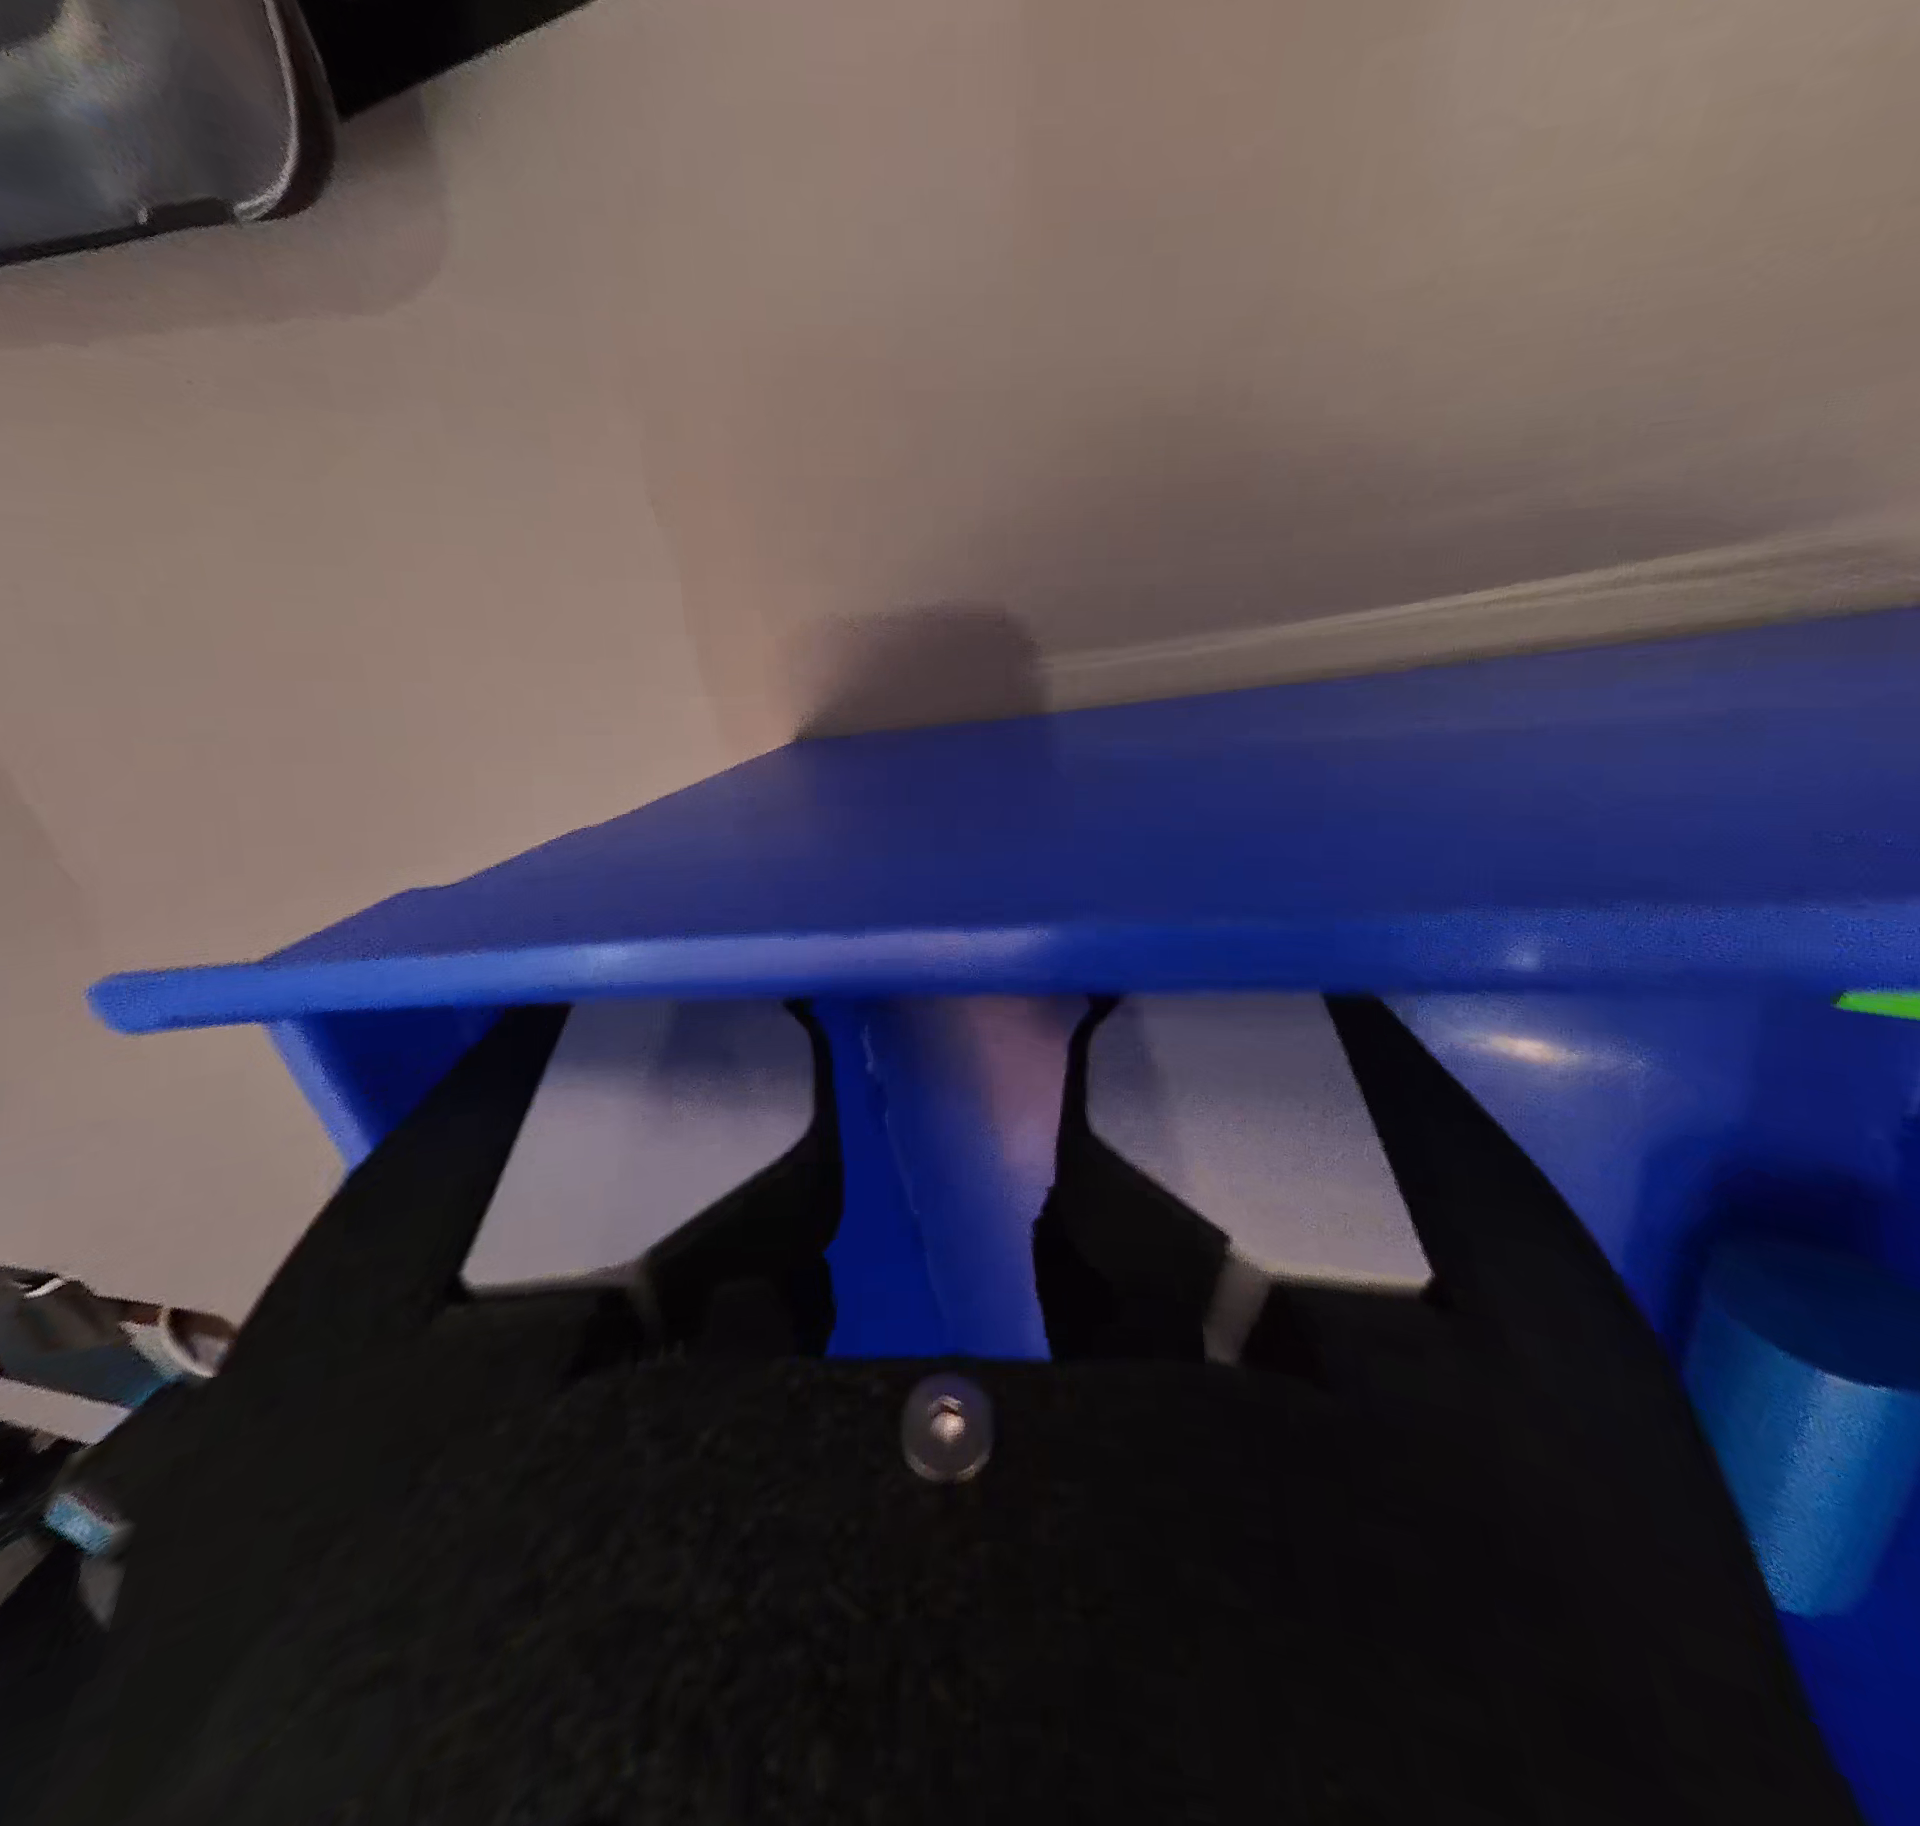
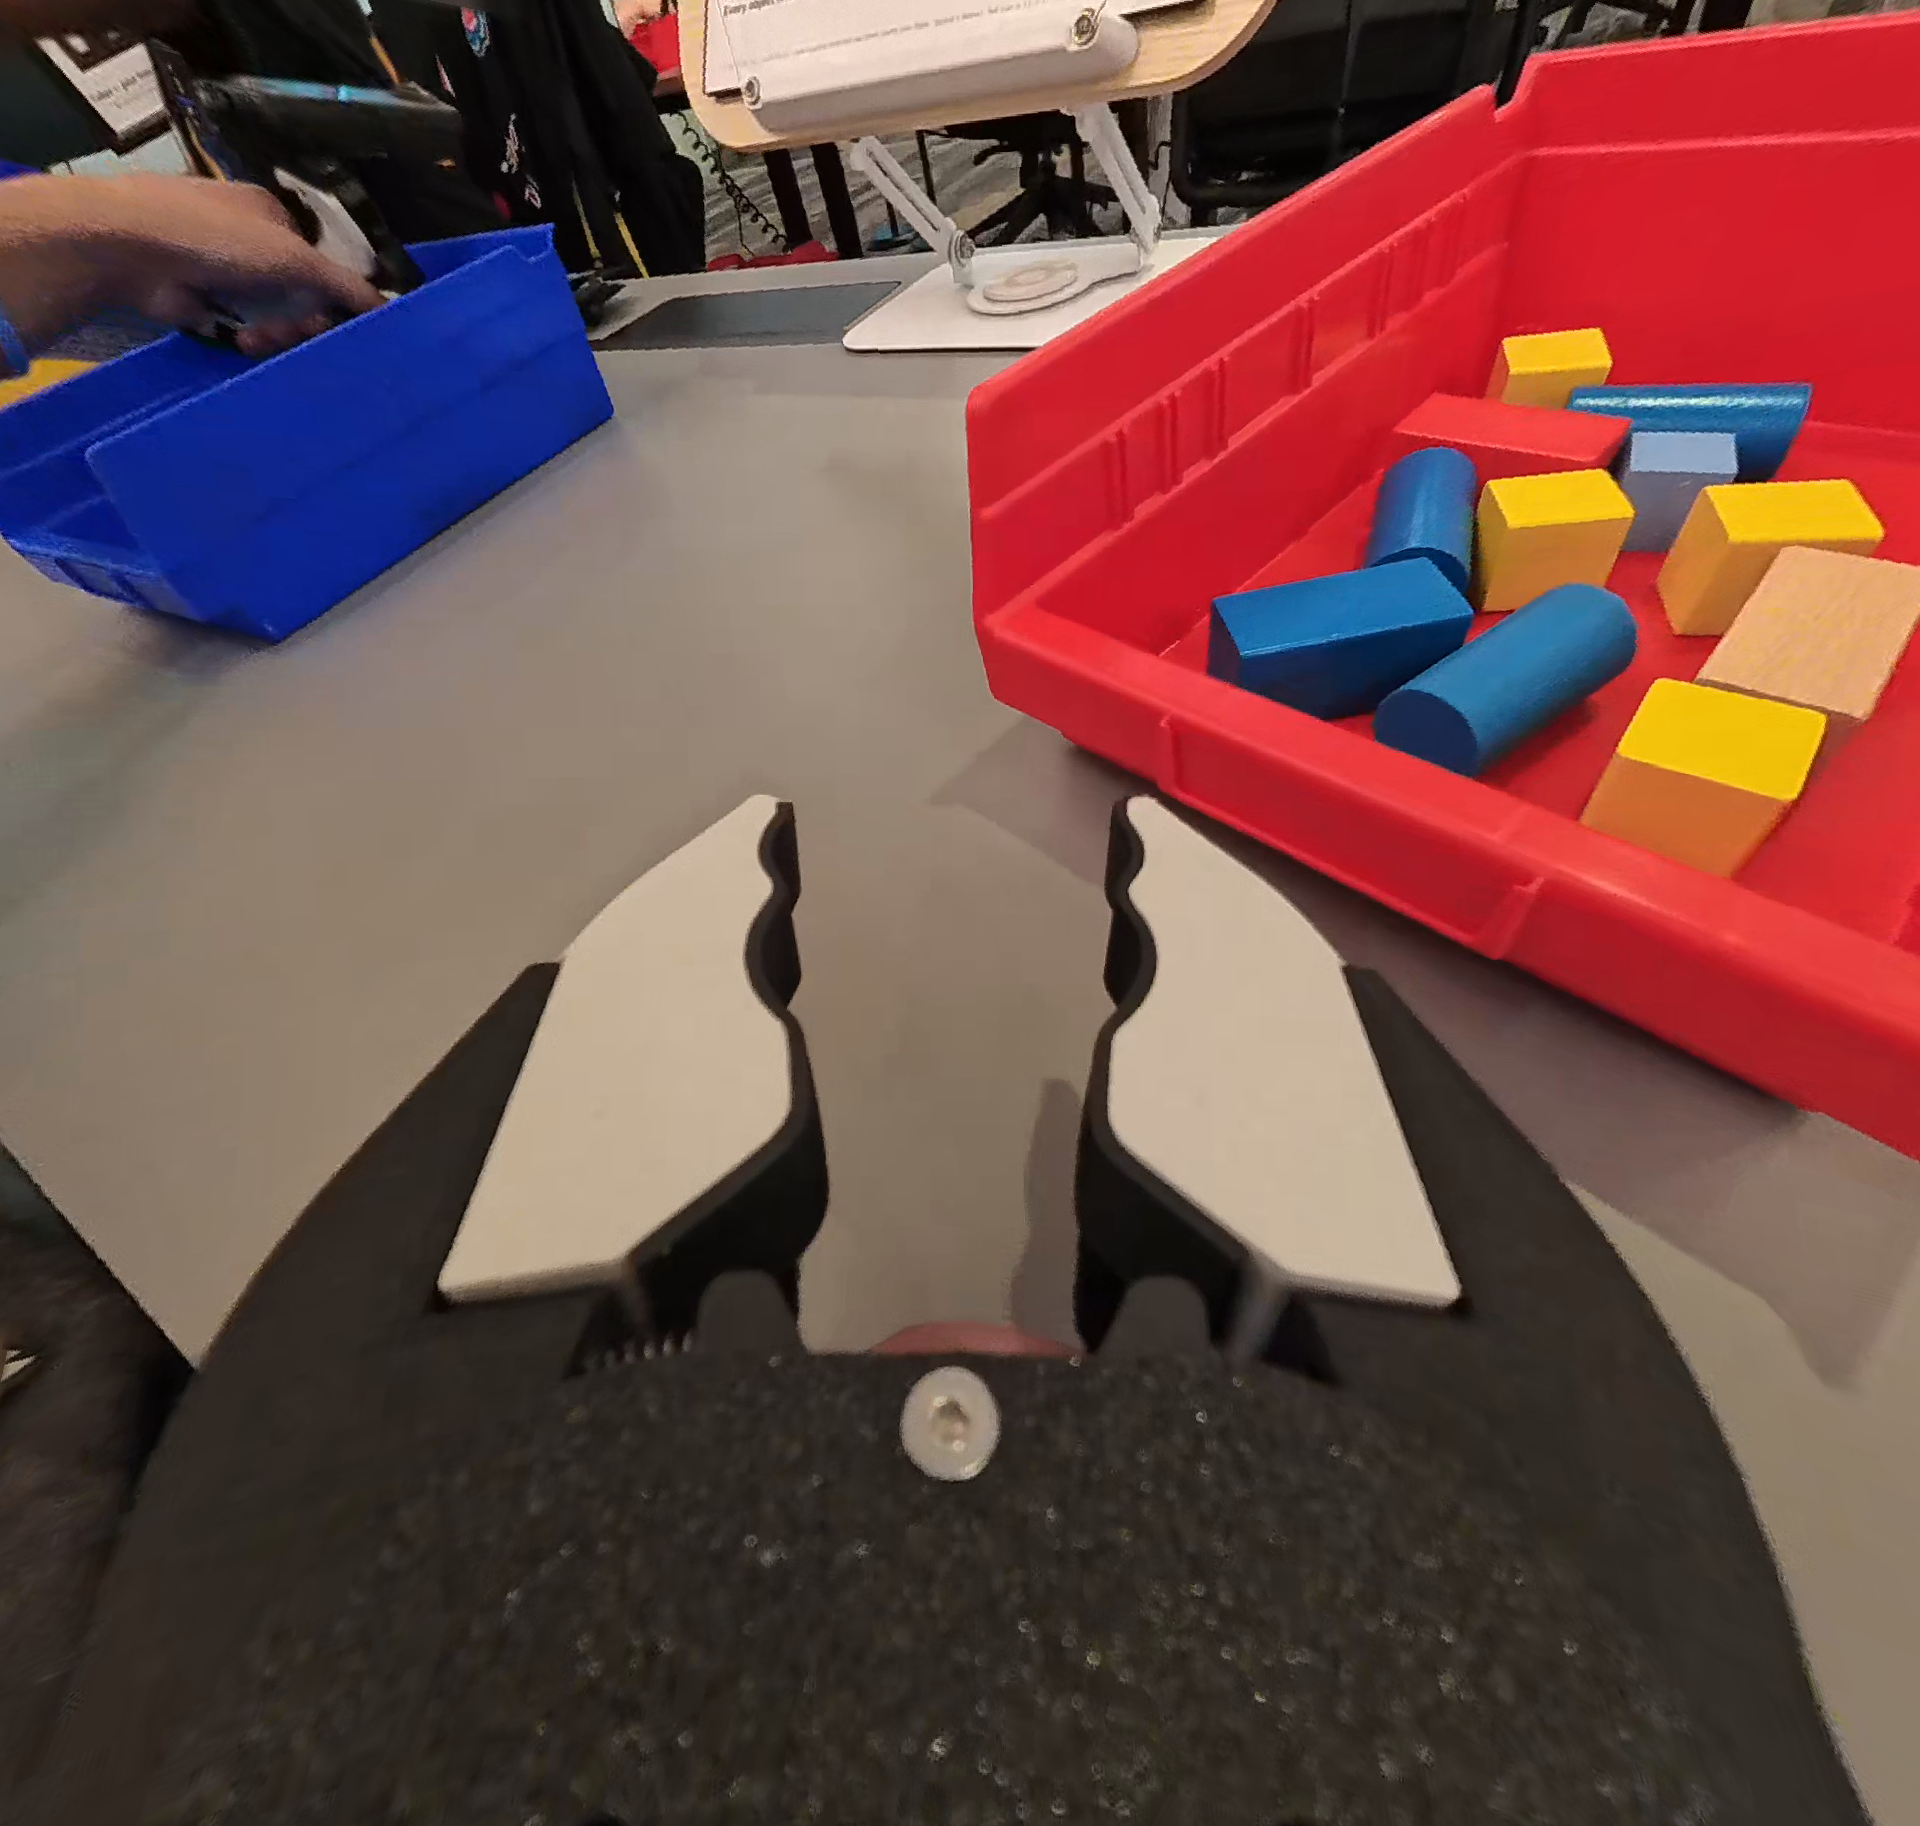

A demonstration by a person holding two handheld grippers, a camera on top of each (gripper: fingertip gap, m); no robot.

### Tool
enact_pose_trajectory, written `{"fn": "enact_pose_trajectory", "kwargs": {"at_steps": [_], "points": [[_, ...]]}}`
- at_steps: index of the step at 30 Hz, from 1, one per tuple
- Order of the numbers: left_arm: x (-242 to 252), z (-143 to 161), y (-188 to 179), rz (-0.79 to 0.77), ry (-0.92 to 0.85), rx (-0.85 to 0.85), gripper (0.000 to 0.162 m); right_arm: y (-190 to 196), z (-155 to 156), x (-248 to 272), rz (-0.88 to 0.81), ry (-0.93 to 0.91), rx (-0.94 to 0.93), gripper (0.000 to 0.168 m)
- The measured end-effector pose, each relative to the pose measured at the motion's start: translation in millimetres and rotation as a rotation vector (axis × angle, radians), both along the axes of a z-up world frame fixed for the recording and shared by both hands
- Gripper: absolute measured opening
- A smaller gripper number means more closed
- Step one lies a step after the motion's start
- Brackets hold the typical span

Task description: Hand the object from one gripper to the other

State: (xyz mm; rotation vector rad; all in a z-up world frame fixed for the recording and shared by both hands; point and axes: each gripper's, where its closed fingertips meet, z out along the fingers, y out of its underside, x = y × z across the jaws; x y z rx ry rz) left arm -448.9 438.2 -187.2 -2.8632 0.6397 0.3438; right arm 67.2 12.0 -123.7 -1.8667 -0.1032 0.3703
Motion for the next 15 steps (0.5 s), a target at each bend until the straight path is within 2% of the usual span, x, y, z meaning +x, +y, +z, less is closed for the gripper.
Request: {"fn": "enact_pose_trajectory", "kwargs": {"at_steps": [3,4,7,11,15], "points": [[-1.1,-0.4,-3.4,0.024,0.006,0.007,0.041,1.8,-0.7,-4.0,0.012,-0.007,-0.004,0.057],[-3.7,0.1,-6.7,0.016,0.027,0.000,0.032,2.1,-1.2,-5.3,0.016,-0.016,-0.006,0.057],[3.8,2.2,-21.4,-0.001,-0.050,-0.037,0.031,2.1,-2.2,-8.4,0.021,-0.046,-0.008,0.056],[26.7,30.4,-43.0,0.006,-0.317,-0.008,0.030,0.4,-0.9,-9.3,0.017,-0.060,0.004,0.056],[60.8,90.2,-80.1,-0.026,-0.703,0.075,0.030,-1.3,1.0,-11.2,0.022,-0.073,0.017,0.056]]}}
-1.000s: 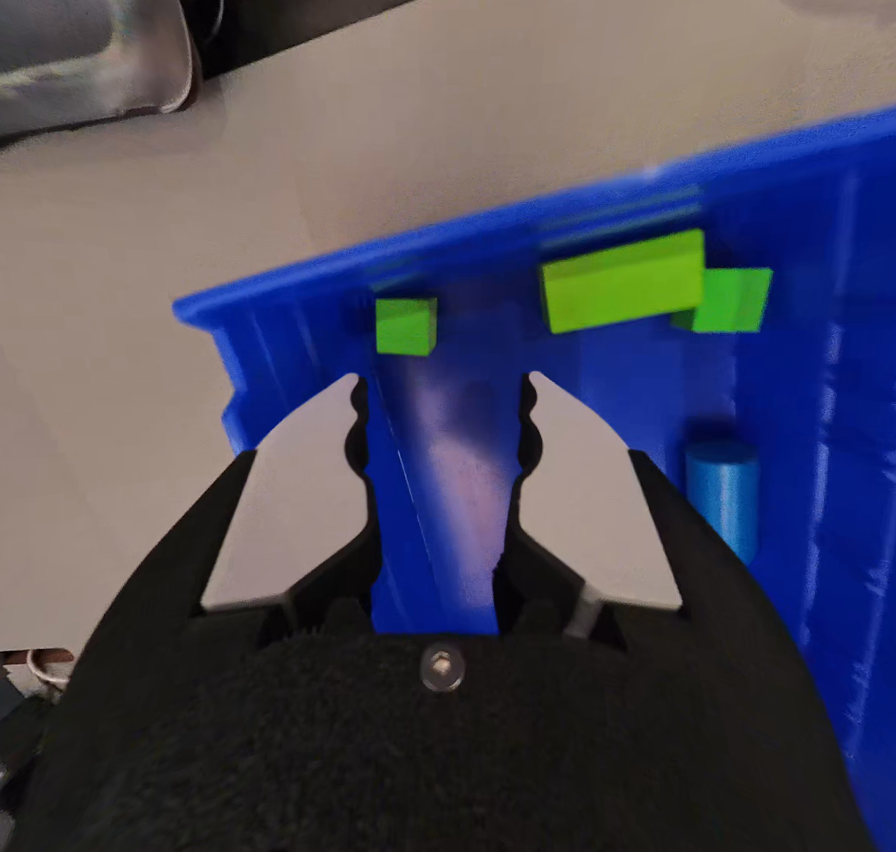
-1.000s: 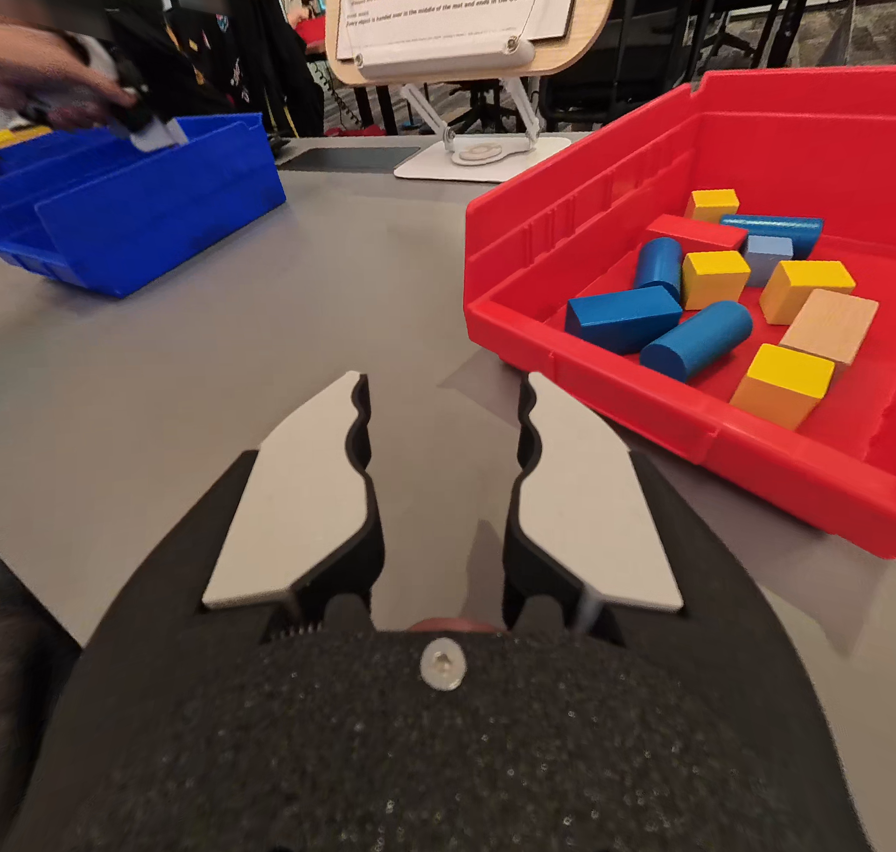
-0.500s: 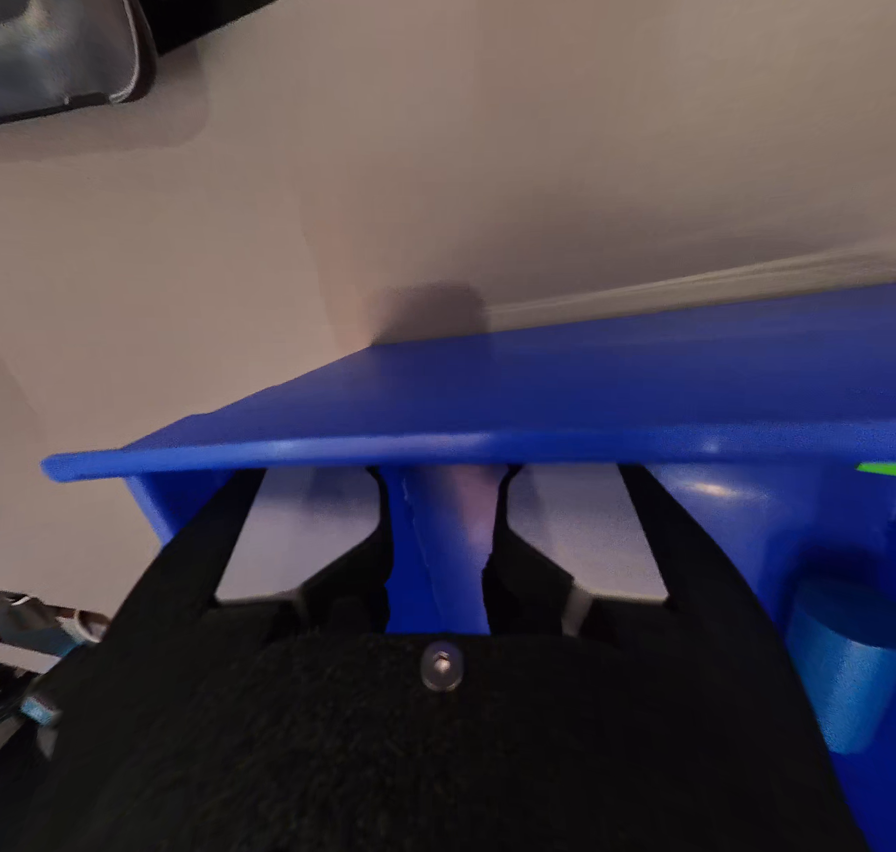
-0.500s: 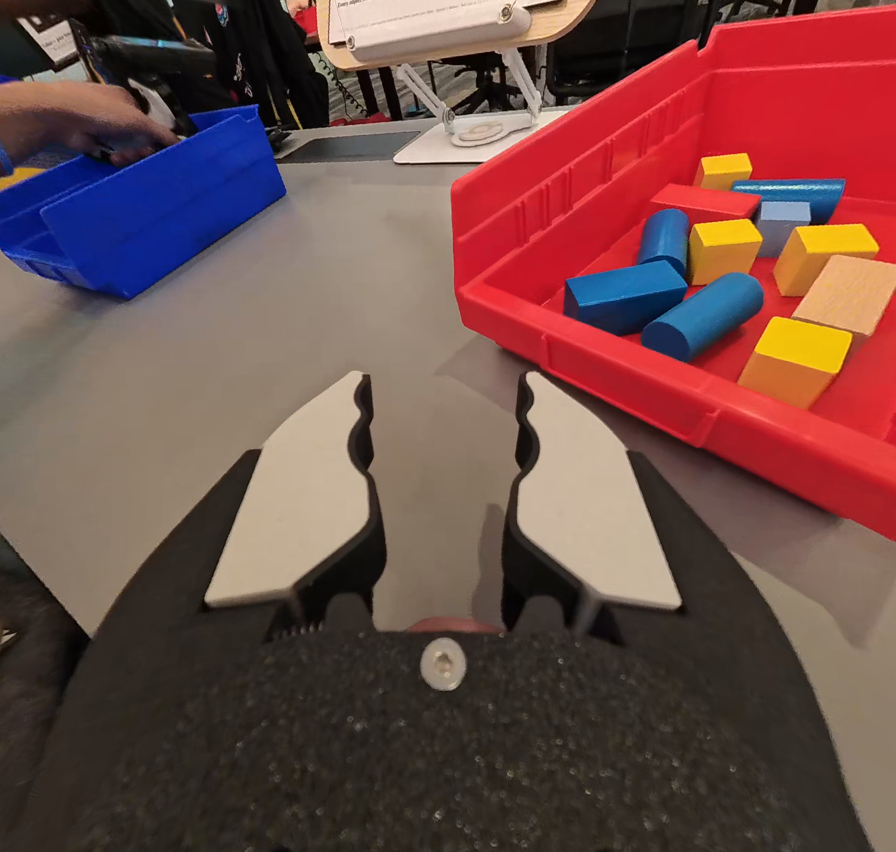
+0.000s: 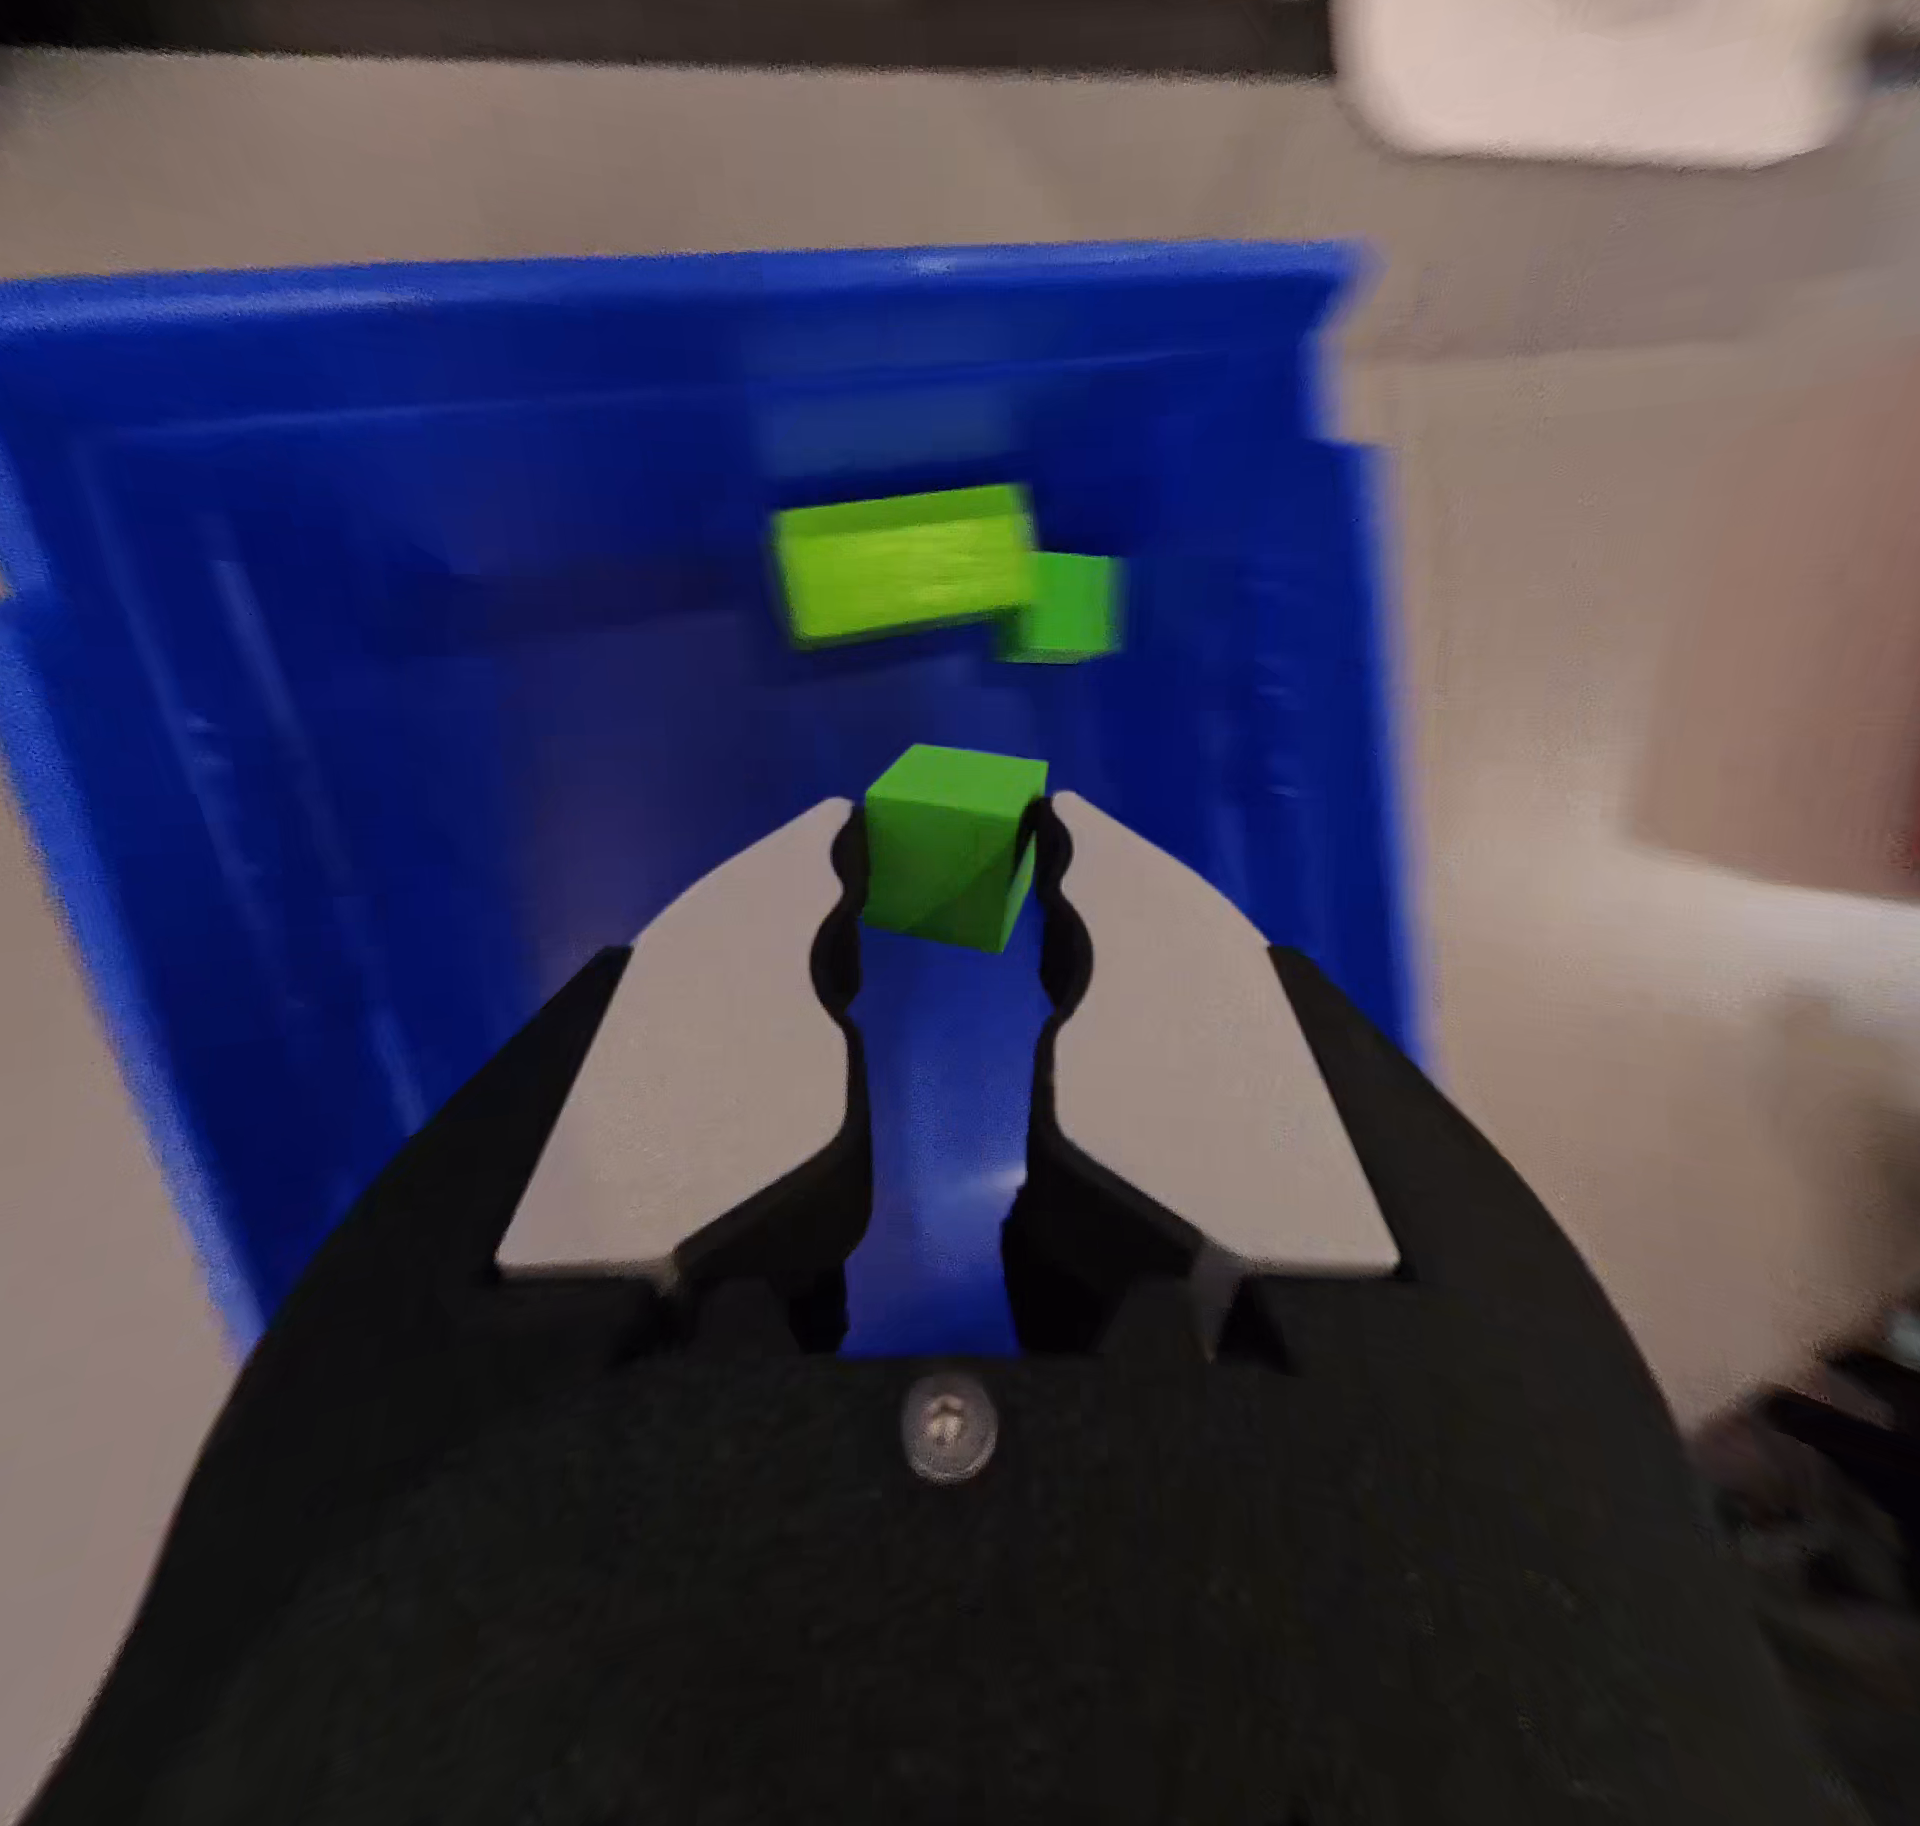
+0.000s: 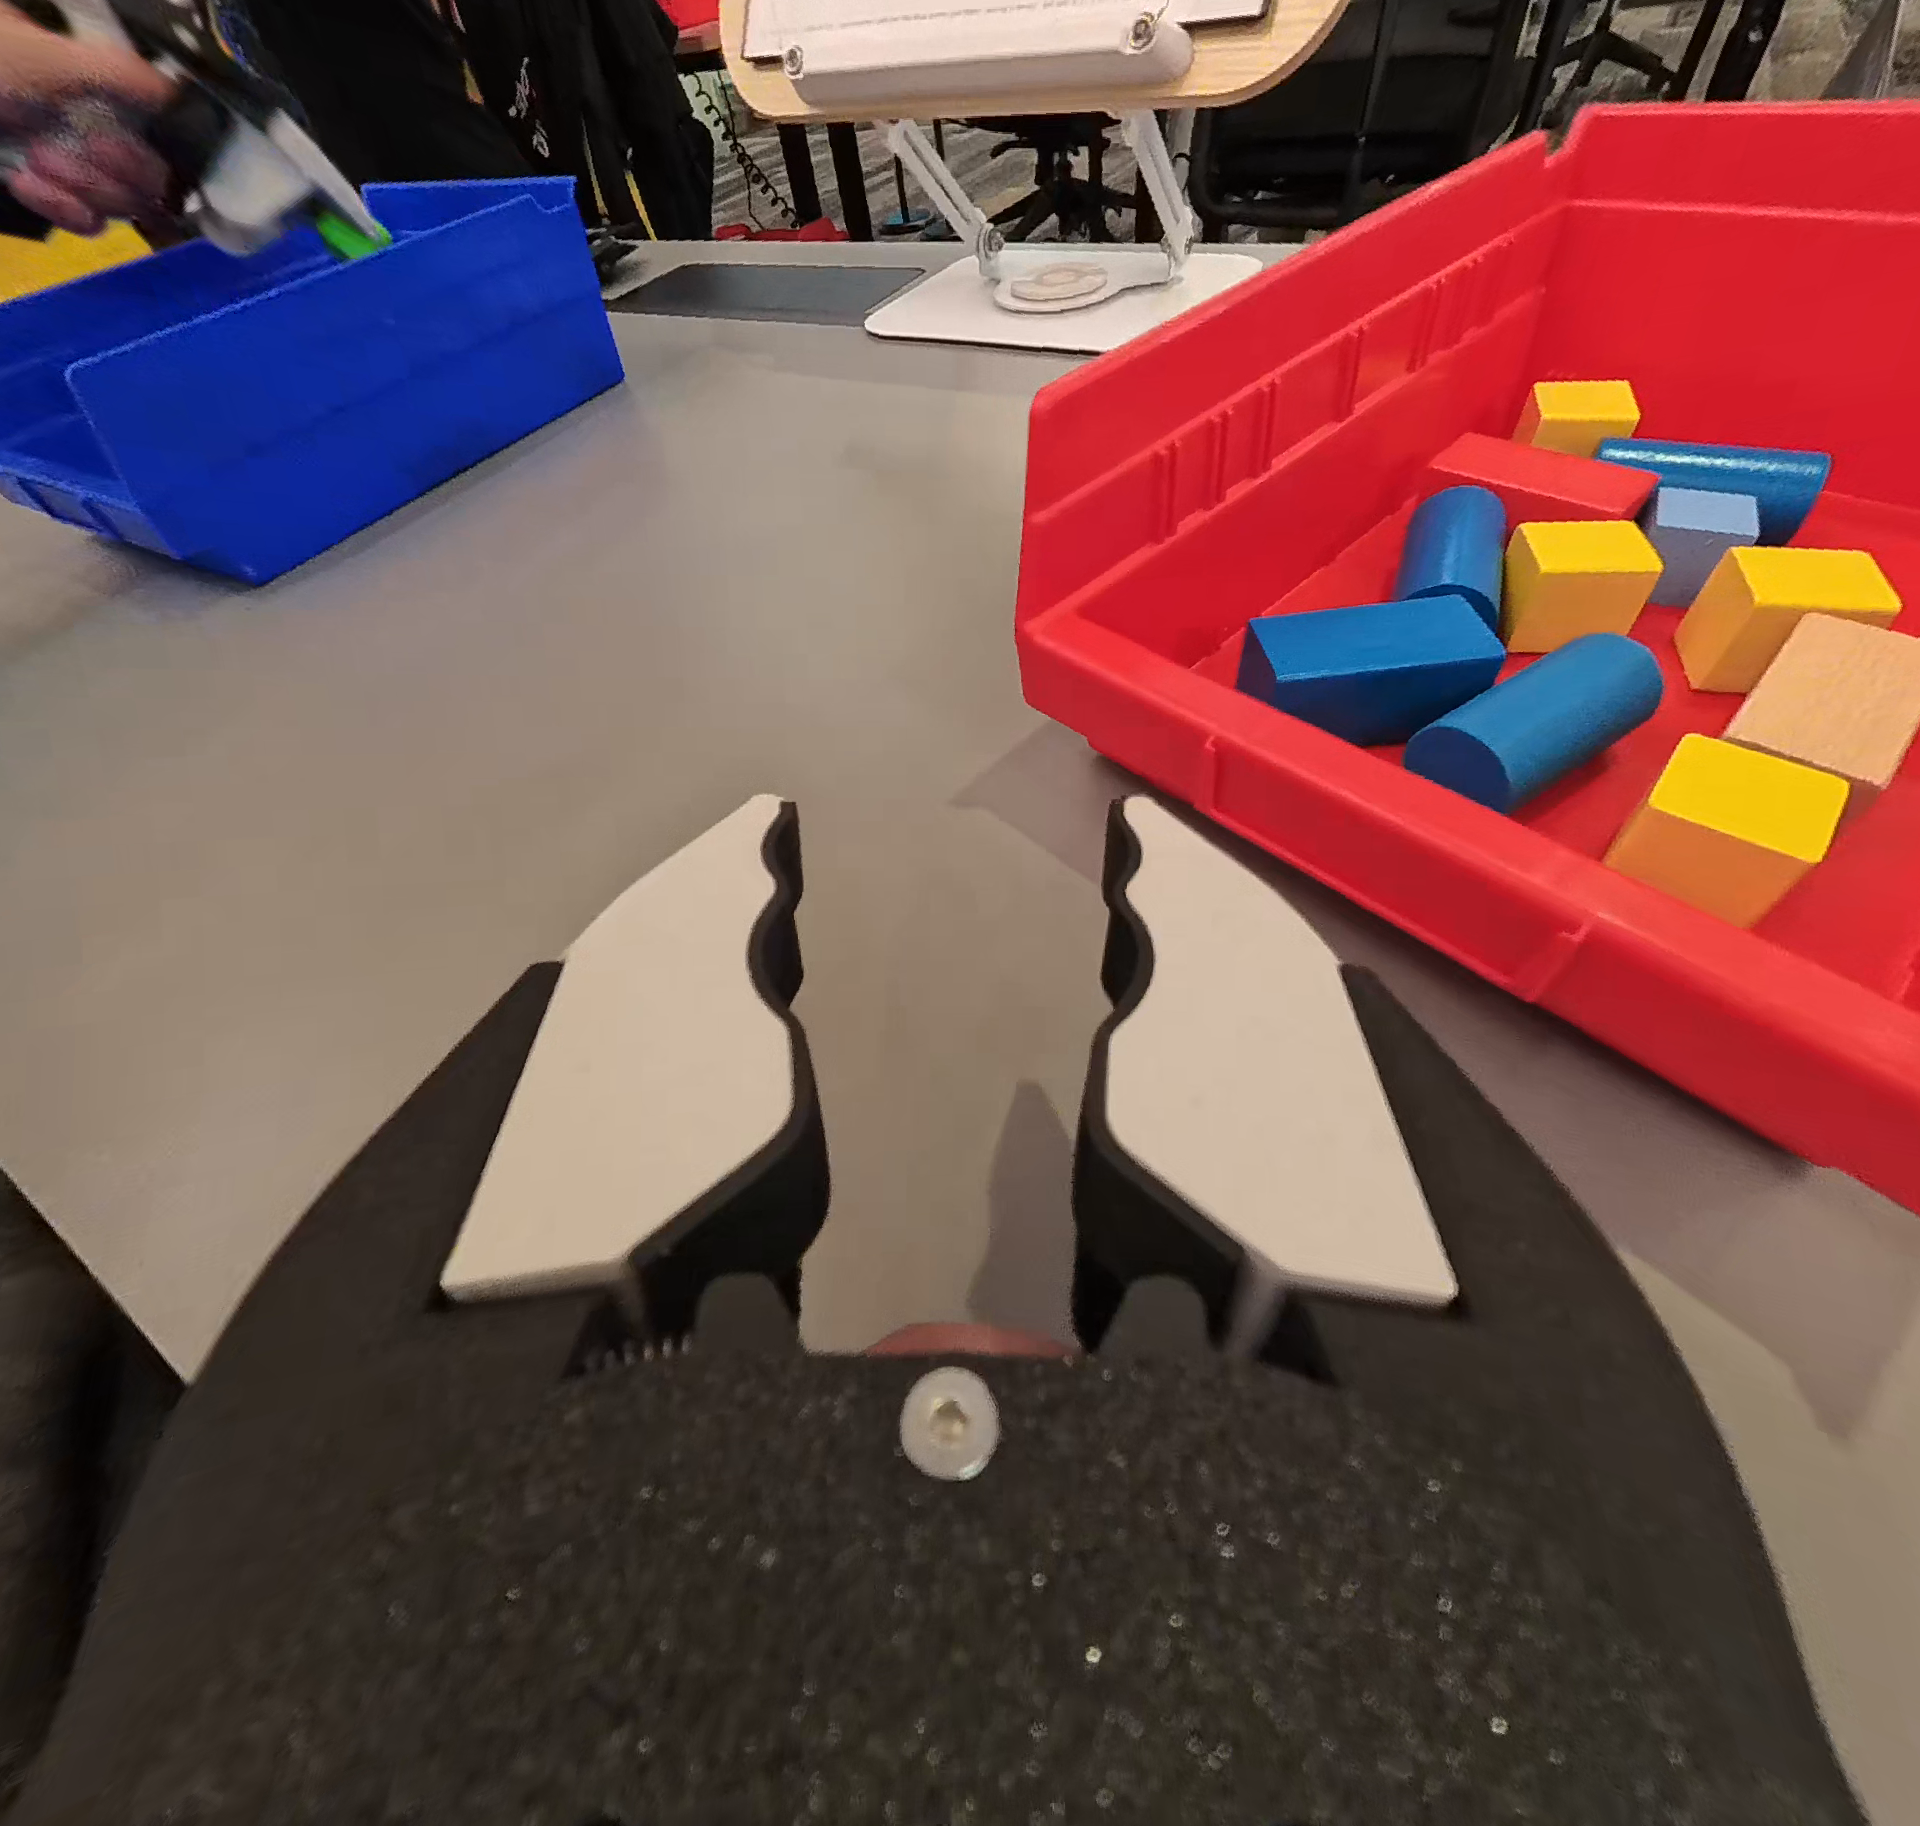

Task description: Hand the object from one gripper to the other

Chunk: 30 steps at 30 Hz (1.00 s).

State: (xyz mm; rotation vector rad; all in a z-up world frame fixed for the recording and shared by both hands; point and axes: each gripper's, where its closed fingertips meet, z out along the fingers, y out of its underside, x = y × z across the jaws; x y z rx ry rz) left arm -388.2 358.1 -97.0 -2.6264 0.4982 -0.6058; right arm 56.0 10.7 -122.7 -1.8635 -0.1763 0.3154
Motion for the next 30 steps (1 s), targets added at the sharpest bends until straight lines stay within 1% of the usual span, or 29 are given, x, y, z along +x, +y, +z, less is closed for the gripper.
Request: {"fn": "enact_pose_trajectory", "kwargs": {"at_steps": [3,5,6,8,11,13,15,17,18,22,23,25,27,29,30], "points": [[36.6,53.7,-49.1,-0.074,-0.365,0.033,0.030,4.8,5.3,-6.9,0.033,-0.077,0.040,0.058],[60.3,81.2,-88.0,-0.151,-0.553,0.035,0.030,12.5,15.1,-19.3,0.085,-0.175,0.098,0.060],[72.0,90.5,-106.1,-0.182,-0.627,0.031,0.030,18.0,22.0,-27.5,0.113,-0.220,0.133,0.061],[100.7,102.2,-139.0,-0.227,-0.766,-0.007,0.030,31.0,36.9,-50.0,0.184,-0.283,0.217,0.058],[154.2,106.7,-180.6,-0.281,-0.957,-0.170,0.030,50.3,53.5,-105.8,0.391,-0.288,0.265,0.063],[189.4,102.5,-205.4,-0.317,-1.022,-0.274,0.030,63.6,69.9,-143.2,0.516,-0.278,0.298,0.065],[216.9,96.6,-228.2,-0.354,-1.055,-0.353,0.029,73.6,89.9,-176.4,0.629,-0.282,0.356,0.063],[234.1,90.9,-246.8,-0.404,-1.064,-0.415,0.030,80.7,106.8,-200.0,0.703,-0.287,0.422,0.059],[239.0,89.0,-252.5,-0.422,-1.069,-0.435,0.030,83.7,110.2,-207.3,0.723,-0.295,0.439,0.058],[249.1,80.8,-265.7,-0.470,-1.061,-0.469,0.030,88.8,96.9,-212.7,0.763,-0.336,0.404,0.057],[251.0,79.5,-267.5,-0.477,-1.059,-0.472,0.030,88.0,97.0,-211.5,0.764,-0.316,0.411,0.052],[254.4,78.7,-270.1,-0.489,-1.069,-0.483,0.030,83.9,99.9,-208.6,0.772,-0.275,0.429,0.028],[257.5,77.5,-271.1,-0.487,-1.080,-0.482,0.030,83.2,96.9,-204.6,0.783,-0.298,0.400,0.027],[257.9,80.8,-276.9,-0.497,-1.109,-0.497,0.033,78.9,101.7,-203.0,0.782,-0.323,0.429,0.028],[256.3,80.3,-281.9,-0.506,-1.102,-0.484,0.042,75.1,105.5,-202.2,0.788,-0.326,0.450,0.027]]}}
